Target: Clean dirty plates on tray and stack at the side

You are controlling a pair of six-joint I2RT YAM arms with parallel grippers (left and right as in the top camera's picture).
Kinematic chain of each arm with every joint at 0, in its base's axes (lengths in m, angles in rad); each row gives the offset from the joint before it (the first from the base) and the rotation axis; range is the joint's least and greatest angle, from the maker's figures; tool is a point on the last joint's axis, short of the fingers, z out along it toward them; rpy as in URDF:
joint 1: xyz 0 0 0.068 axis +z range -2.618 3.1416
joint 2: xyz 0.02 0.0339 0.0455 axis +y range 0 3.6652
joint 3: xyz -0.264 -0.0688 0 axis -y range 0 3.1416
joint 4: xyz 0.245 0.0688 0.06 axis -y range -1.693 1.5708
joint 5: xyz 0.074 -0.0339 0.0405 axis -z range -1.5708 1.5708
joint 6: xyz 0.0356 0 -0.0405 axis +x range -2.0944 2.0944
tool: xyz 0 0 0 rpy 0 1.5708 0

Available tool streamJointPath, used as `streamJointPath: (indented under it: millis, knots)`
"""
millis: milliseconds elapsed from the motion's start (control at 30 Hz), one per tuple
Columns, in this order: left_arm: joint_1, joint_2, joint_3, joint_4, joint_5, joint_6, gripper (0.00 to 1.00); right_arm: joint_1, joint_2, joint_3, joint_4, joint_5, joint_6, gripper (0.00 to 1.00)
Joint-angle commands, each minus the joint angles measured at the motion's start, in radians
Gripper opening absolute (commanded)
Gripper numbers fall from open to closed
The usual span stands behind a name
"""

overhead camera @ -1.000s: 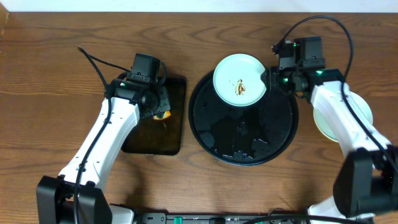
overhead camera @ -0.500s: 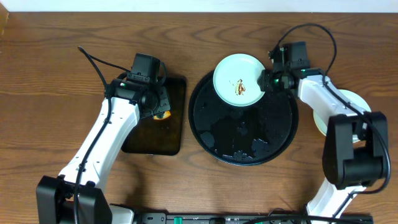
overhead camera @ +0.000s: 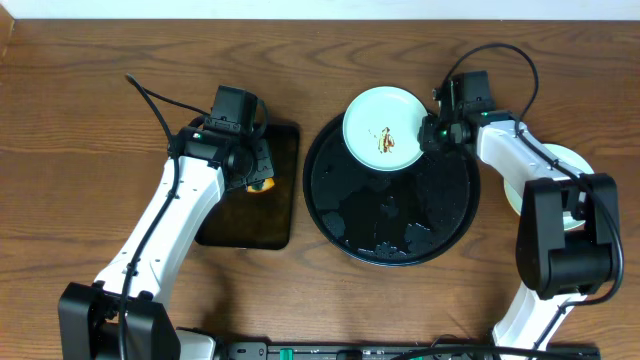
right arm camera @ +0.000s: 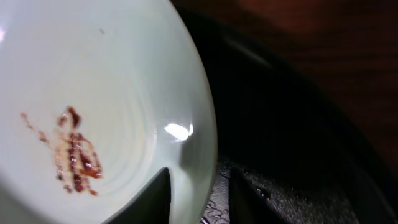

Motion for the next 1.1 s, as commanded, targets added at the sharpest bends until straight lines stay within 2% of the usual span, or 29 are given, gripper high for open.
streamJointPath:
  millis: [0, 100, 133, 400, 633, 933, 1067]
  knots:
    - [0.002, 0.006, -0.003, -0.004, -0.012, 0.005, 0.08, 0.008, 0.032, -0.013, -0.001, -0.001, 0.044, 0.15]
    - [0.002, 0.006, -0.004, -0.009, -0.012, 0.005, 0.08, 0.008, 0.03, -0.013, -0.001, -0.001, 0.047, 0.07]
    - [0.002, 0.006, -0.004, -0.01, -0.012, 0.005, 0.08, 0.008, 0.03, -0.013, -0.006, -0.001, 0.047, 0.02]
    - [0.002, 0.006, -0.004, -0.01, -0.007, 0.006, 0.08, 0.008, 0.024, -0.013, -0.19, 0.0, 0.039, 0.01]
    - [-0.014, 0.006, -0.004, 0.048, 0.14, 0.047, 0.08, 0.038, 0.022, -0.013, -0.401, 0.0, -0.003, 0.01]
    - [-0.156, 0.028, -0.004, 0.138, 0.151, 0.047, 0.08, 0.17, 0.022, -0.013, -0.468, -0.001, -0.005, 0.01]
    - [-0.221, 0.069, -0.004, 0.17, 0.151, 0.036, 0.08, 0.211, 0.022, -0.013, -0.47, -0.001, 0.04, 0.01]
